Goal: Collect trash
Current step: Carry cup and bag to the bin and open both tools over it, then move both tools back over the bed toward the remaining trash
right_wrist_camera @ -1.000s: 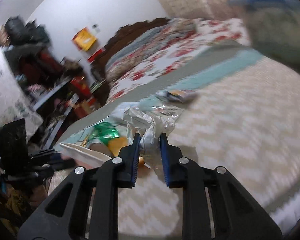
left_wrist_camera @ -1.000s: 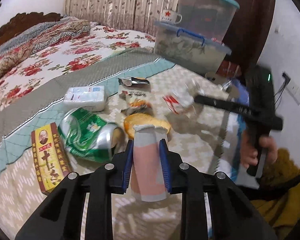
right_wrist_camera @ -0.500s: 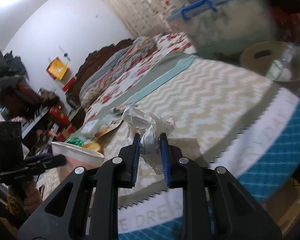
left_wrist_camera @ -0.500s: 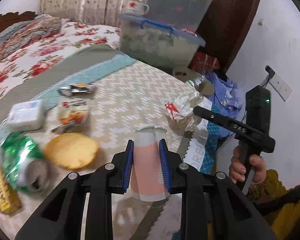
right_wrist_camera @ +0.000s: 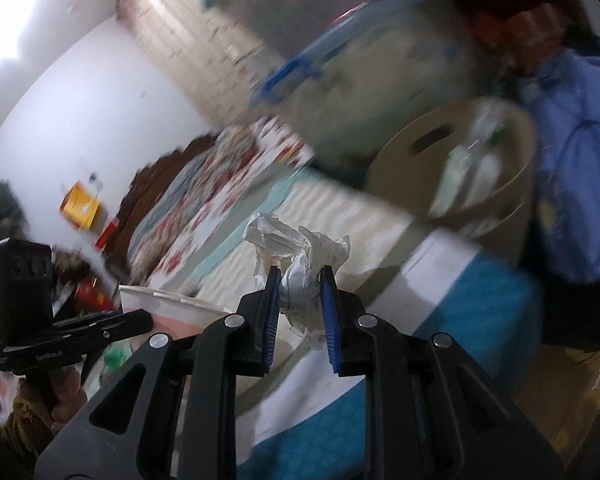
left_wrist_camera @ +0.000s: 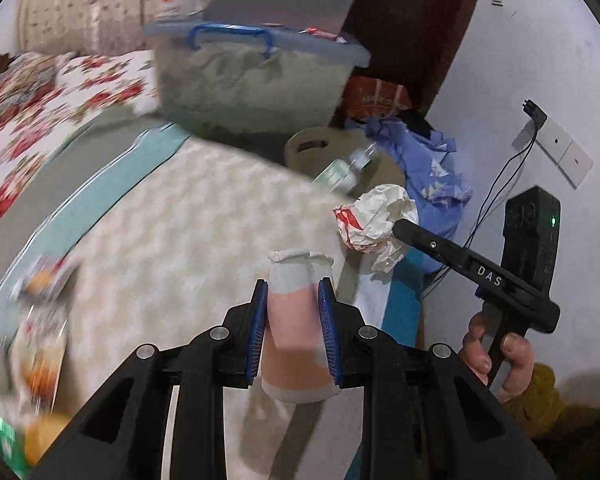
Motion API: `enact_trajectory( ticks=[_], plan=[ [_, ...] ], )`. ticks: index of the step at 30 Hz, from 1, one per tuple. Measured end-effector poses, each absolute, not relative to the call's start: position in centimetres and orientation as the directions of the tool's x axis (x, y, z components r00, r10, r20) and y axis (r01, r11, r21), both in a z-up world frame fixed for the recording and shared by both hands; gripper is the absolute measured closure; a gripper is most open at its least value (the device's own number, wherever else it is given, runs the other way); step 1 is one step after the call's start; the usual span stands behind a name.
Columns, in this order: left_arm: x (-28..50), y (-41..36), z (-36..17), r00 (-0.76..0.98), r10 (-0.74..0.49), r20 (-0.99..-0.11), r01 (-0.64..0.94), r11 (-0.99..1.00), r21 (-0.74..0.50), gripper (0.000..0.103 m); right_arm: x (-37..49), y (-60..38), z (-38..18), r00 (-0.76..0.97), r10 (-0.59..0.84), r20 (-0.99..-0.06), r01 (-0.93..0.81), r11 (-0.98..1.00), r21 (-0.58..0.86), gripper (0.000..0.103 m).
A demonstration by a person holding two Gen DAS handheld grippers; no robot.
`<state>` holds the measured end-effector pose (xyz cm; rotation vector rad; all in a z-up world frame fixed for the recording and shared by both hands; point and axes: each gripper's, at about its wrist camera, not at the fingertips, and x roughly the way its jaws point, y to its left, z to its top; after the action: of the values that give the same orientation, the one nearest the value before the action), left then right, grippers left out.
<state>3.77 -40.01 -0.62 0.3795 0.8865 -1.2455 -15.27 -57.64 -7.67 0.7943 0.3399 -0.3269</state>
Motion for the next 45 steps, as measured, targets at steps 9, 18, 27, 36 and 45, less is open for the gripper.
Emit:
enact_trajectory(
  ticks=[9,18,27,36,45],
  plan=[
    [3.7,-54.8,0.1,0.054,-0.673,-0.738,0.947,0.269,-0.176,0.079,-18.0,-67.0,-8.1,0.854,-0.31,-0.419,0.52,0.558,0.647,0.08],
    [5.1,-61.9,-2.2,0.123,-0.662,-0.74,0.933,0.331,-0.141,0.046,-16.4,-70.3,-9.1,0.817,-0.373,-0.441,0.577,0.536,0.616,0.015],
    [6.6,-54.6,-1.9,0.128,-0.678,-0.724,0.914,0.365,-0.18,0.046,-17.6,-68.2,-9.1,0.837,-0.386,-0.387,0.544,0.51,0.666,0.021],
    [6.6,-39.6,-3.3,0.35,-0.548,-0.76,0.83,0.557,-0.019,0.046,-15.2,-61.2,-9.2,0.891,-0.223,-0.395,0.45,0.547,0.706,0.021],
    [7.4,-26.1,-4.0,0.485,-0.426,-0.763,0.675,0.738,0.017,0.046,-10.3,-51.1,-9.5,0.882,-0.002,-0.471,0.366,0.633,0.682,0.021]
  ],
)
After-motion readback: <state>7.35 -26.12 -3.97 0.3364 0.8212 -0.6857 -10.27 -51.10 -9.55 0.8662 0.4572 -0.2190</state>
